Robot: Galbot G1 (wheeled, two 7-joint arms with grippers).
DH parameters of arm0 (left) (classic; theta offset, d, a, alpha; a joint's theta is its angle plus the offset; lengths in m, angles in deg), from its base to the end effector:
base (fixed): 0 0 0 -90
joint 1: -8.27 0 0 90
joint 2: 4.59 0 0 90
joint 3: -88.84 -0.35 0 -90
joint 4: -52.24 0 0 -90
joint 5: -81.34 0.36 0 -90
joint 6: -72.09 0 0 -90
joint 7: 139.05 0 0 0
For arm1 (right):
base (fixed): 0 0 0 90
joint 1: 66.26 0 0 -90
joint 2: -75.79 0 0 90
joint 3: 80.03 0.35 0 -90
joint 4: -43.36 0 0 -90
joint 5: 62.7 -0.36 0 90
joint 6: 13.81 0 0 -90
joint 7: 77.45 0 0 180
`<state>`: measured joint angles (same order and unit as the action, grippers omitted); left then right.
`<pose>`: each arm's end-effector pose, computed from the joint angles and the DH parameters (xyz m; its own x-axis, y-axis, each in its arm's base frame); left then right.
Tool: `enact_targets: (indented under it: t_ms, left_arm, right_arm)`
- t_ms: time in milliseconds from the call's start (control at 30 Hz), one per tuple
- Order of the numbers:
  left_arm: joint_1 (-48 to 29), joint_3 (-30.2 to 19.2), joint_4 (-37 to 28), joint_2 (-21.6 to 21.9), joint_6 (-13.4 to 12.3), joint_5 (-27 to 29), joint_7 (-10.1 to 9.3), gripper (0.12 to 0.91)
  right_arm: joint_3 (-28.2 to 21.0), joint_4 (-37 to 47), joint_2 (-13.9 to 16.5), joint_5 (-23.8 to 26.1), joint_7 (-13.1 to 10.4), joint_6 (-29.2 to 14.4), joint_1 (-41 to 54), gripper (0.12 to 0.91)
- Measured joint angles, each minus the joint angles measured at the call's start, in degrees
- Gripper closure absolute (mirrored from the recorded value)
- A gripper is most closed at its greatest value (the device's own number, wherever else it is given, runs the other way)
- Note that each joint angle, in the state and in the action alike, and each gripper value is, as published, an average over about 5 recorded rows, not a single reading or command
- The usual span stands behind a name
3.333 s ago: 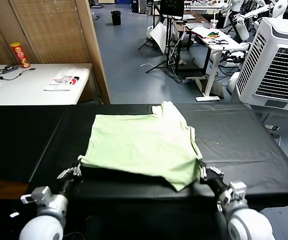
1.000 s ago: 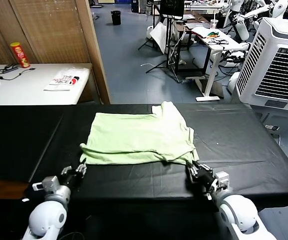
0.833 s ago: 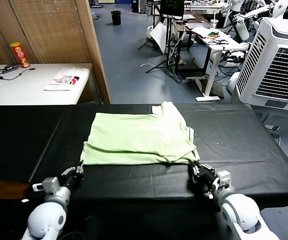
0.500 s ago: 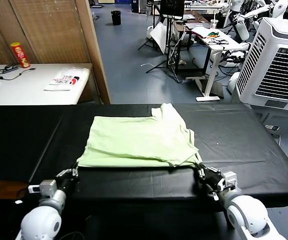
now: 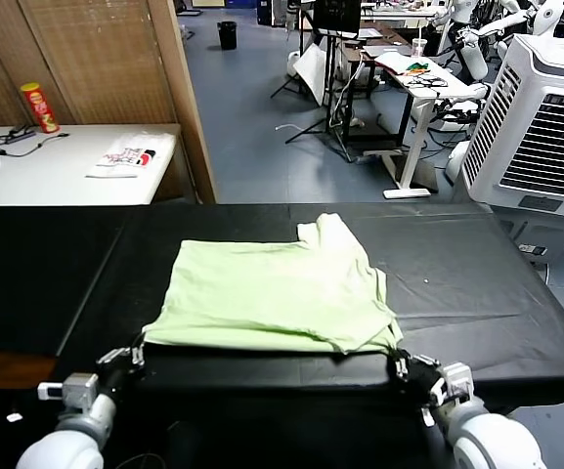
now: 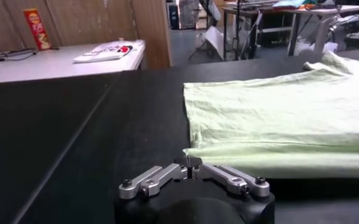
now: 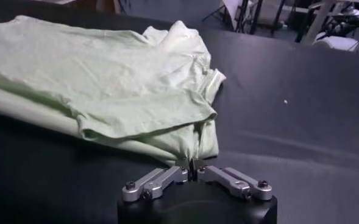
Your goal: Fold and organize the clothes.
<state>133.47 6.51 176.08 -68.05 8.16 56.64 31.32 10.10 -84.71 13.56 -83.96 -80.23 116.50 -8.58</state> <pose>0.1753 0.1025 -0.2656 -0.8904 -0.0445 0.4529 0.0013 0.9949 0.1005 0.1791 -0.0602 -0.2470 -0.7749 -0.1568 0.6124 -0.2471 0.9668 -0.0651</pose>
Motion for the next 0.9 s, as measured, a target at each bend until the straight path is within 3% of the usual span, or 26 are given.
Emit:
enact_targets:
  t_ms: [67,167,300,400,500,600,733,900]
  left_arm:
    - [0.73,0.32,0.62,0.01,0.39,0.01,-0.04,0.902]
    - [1.84,0.74,1.53,-0.01,1.0,0.05,-0.27,0.837]
    - [3.06,1.16,2.68,-0.1,2.01,-0.45,-0.94,0.624]
    - [3.29,1.61,3.42,-0.39,2.56,-1.44,-1.26,0.456]
    - [2.42,2.31,3.77,-0.72,2.18,-2.5,-1.22,0.311]
    - [-0.02,2.53,3.17,-0.67,0.64,-2.14,-0.01,0.244]
    - [-6.22,1.08,0.21,-0.43,0.63,-2.17,1.02,0.233]
    - [-17.55,-2.39,-5.62,0.6,3.45,-6.3,-0.21,0.232]
  right_arm:
    - [0.46,-1.3,-0.03,-0.01,-0.21,0.68,-1.15,0.777]
    - [1.38,-3.42,0.06,-0.15,-0.26,1.47,-2.85,0.627]
    - [2.86,-6.39,0.22,-1.51,-0.08,1.86,-4.39,0.395]
    - [4.42,-7.98,0.54,-3.93,0.26,1.05,-4.11,0.272]
    - [5.74,-7.66,1.32,-5.86,0.76,-1.61,-1.59,0.233]
    - [5.76,-4.85,2.19,-6.28,1.06,-4.65,3.65,0.228]
    - [3.54,1.61,2.75,-6.4,0.64,-6.95,12.79,0.227]
    - [-1.5,10.83,2.22,-6.26,0.34,-8.97,24.97,0.227]
